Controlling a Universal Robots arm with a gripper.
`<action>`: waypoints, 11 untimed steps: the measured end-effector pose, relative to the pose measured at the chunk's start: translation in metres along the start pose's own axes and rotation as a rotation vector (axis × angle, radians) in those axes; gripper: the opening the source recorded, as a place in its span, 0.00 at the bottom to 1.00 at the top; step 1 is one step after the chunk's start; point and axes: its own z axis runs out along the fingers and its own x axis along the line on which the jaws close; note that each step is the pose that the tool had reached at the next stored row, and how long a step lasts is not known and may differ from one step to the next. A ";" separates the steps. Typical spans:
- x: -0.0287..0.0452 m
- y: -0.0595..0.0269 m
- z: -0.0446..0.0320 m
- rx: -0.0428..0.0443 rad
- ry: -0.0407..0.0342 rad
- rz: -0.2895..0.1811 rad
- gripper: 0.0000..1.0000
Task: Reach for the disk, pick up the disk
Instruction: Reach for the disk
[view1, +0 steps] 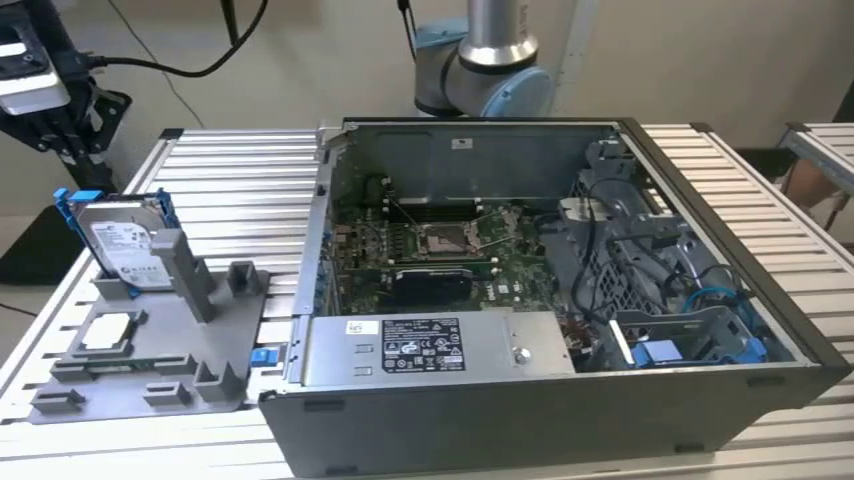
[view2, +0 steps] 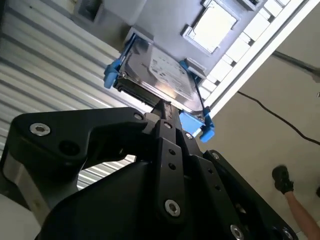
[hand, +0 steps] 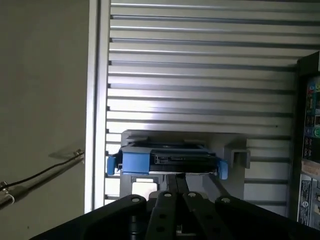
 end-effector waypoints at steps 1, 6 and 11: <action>0.0037 0.0006 0.0001 0.0000 0.0000 0.000 0.00; 0.0191 0.0049 0.0005 0.0001 0.0001 0.000 0.00; 0.0317 0.0094 0.0014 0.0001 0.0001 0.000 0.00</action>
